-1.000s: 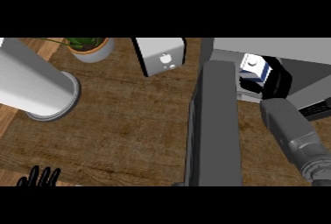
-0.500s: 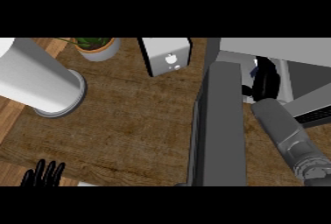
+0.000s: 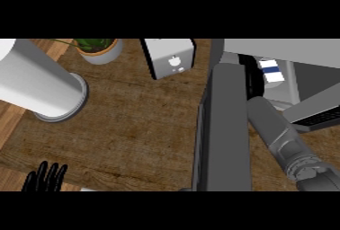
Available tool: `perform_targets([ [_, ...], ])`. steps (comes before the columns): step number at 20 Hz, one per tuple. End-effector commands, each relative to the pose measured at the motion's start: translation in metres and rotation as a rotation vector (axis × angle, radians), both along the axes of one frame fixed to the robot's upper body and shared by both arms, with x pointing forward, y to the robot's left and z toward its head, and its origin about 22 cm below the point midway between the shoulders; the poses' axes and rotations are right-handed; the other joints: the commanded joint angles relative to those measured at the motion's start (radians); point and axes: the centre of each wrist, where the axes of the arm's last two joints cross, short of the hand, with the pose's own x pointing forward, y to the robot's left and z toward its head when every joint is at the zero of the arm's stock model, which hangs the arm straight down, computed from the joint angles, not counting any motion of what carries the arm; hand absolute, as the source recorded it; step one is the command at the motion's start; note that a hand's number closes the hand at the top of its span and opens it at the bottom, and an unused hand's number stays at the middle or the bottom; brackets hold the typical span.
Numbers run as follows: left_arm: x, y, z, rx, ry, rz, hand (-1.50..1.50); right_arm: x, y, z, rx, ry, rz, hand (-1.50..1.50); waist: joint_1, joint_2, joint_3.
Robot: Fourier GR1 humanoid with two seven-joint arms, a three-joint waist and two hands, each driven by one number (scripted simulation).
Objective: Pick up the milk, place it into the microwave and close the microwave
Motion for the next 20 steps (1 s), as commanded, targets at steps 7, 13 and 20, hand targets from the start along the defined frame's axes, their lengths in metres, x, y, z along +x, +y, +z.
perform_targets([
  [7,-0.009,-0.002,-0.001,-0.014,0.000,0.021,-1.50,0.001,0.021,0.002,0.296,-0.017,0.146,-1.50,-0.045,-0.018,0.002],
  [13,-0.009,0.005,0.001,0.002,-0.002,0.012,-1.50,-0.009,0.008,-0.013,0.470,0.001,0.222,-1.50,-0.075,-0.027,0.000],
  [20,-0.013,-0.007,-0.005,-0.010,0.005,0.037,-1.50,-0.050,-0.013,-0.063,0.608,0.010,0.311,-1.50,-0.118,-0.042,-0.002],
])
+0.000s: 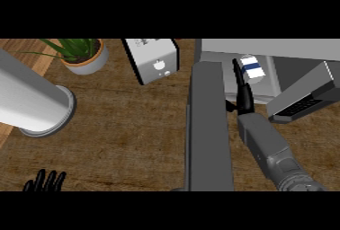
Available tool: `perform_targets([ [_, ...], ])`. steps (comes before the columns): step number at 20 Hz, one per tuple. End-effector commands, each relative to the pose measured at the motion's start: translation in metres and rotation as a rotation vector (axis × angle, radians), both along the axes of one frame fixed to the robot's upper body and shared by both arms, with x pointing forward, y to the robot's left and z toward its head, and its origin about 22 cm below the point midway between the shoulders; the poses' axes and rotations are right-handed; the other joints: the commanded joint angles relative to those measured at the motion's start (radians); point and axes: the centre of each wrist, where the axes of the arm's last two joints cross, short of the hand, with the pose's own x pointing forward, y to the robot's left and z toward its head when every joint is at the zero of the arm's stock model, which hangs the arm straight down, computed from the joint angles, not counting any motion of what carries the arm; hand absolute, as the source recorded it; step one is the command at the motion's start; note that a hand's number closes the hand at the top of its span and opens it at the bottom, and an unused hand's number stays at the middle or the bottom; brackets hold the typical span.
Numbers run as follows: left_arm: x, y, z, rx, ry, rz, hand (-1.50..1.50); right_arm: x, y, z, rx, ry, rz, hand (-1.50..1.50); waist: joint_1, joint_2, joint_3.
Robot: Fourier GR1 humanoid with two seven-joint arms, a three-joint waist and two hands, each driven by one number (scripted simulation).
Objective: Pick up the milk, place it into the microwave and close the microwave
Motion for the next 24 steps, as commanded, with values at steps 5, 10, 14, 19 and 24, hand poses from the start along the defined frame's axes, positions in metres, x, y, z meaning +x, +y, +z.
perform_targets([
  [5,-0.002,-0.012,0.008,-0.018,0.013,0.003,-1.50,-0.033,-0.007,-0.037,0.119,-0.022,0.047,-1.50,-0.032,-0.013,-0.002],
  [10,-0.006,-0.004,0.019,0.021,0.031,0.005,-1.50,-0.051,-0.030,-0.052,0.162,-0.027,0.095,-1.50,-0.055,-0.024,-0.003],
  [14,-0.013,-0.018,0.006,0.026,0.062,0.002,-1.50,-0.069,-0.032,-0.067,0.228,-0.003,0.141,-1.50,-0.076,-0.035,-0.005],
  [19,-0.021,-0.032,0.014,0.064,0.087,-0.041,-1.50,-0.109,-0.030,-0.097,0.239,0.024,0.204,-1.50,-0.088,-0.041,-0.006],
  [24,0.010,-0.023,0.011,0.037,0.121,-0.069,-1.50,-0.124,-0.073,-0.096,0.221,0.018,0.130,-1.50,-0.101,-0.041,-0.006],
])
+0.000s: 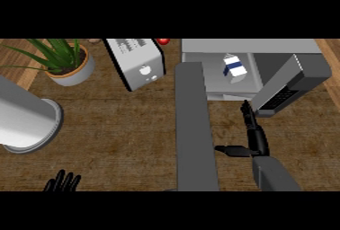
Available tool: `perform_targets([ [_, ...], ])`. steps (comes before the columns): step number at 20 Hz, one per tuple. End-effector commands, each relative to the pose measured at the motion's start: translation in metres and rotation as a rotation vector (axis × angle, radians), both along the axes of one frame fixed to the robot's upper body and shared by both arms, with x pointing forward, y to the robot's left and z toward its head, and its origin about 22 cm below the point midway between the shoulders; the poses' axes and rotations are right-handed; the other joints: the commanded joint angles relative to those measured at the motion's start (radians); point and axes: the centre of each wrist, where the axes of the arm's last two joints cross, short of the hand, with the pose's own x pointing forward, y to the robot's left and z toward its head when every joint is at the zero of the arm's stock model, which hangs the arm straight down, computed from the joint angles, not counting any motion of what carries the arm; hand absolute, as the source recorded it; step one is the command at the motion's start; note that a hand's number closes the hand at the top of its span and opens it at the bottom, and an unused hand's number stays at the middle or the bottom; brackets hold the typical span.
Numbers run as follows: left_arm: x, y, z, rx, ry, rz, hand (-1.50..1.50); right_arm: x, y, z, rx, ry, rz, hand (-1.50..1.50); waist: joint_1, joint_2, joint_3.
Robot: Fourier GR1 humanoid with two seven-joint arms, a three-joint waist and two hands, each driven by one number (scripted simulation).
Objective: Pick up the milk, place it into the microwave and close the microwave
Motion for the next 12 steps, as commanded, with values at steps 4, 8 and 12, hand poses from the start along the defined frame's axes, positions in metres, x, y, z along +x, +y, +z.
perform_targets([
  [4,0.003,-0.019,-0.010,0.007,0.032,-0.135,-1.50,-0.016,-0.043,0.005,0.041,-0.079,-0.016,-1.50,-0.015,-0.006,-0.002],
  [8,0.040,-0.031,-0.019,0.074,0.055,-0.237,-1.50,-0.050,-0.066,-0.005,0.004,-0.082,-0.029,1.50,-0.027,-0.004,-0.002],
  [12,0.049,-0.046,-0.019,0.152,0.030,-0.312,1.50,-0.075,-0.102,-0.002,0.012,-0.025,-0.089,-1.50,-0.016,-0.003,-0.001],
])
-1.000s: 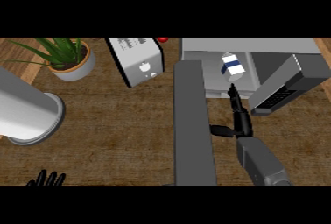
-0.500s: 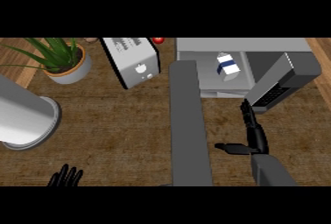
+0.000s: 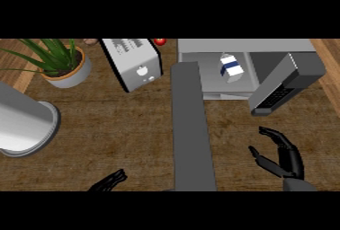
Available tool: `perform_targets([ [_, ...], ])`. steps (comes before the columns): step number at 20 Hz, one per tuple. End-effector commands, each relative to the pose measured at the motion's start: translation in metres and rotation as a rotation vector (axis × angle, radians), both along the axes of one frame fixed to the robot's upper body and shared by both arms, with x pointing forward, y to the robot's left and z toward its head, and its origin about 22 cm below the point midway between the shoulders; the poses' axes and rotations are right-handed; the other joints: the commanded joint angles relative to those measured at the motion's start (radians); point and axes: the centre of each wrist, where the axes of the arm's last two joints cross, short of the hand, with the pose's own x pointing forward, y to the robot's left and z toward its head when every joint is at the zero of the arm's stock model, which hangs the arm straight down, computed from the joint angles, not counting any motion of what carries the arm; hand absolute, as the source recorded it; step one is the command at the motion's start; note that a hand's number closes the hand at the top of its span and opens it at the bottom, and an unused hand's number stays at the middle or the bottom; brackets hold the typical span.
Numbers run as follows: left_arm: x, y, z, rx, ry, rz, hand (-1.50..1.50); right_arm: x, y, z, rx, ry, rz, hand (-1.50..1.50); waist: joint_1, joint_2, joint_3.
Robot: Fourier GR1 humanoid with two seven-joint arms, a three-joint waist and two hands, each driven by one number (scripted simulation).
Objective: Pick up the milk, place it into the microwave and close the microwave
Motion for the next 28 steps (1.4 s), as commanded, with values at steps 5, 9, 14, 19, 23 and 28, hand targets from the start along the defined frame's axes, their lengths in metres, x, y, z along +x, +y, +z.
perform_targets([
  [5,0.034,-0.044,-0.014,0.121,-0.030,-0.134,1.50,-0.045,-0.070,0.017,0.042,-0.082,-0.055,-1.50,-0.001,0.002,0.000],
  [9,0.053,-0.061,-0.015,0.123,-0.025,-0.104,1.50,-0.054,-0.080,0.020,0.087,-0.058,-0.100,-1.50,0.007,0.002,0.000],
  [14,0.096,-0.071,-0.022,0.169,-0.065,-0.038,1.50,-0.057,-0.104,0.030,0.088,-0.082,-0.117,-1.50,0.008,0.005,0.001],
  [19,0.112,-0.080,-0.022,0.343,0.024,-0.290,1.50,-0.072,-0.115,0.033,0.094,-0.060,-0.075,-1.50,-0.007,0.005,0.002],
  [23,0.104,-0.124,-0.035,0.394,0.123,-0.446,1.50,-0.077,-0.125,0.041,0.099,-0.076,-0.061,-1.50,-0.015,0.005,0.002],
  [28,0.117,-0.142,-0.053,0.466,0.146,-0.549,1.50,-0.068,-0.141,0.056,0.087,-0.085,-0.048,-1.50,-0.017,0.010,0.001],
])
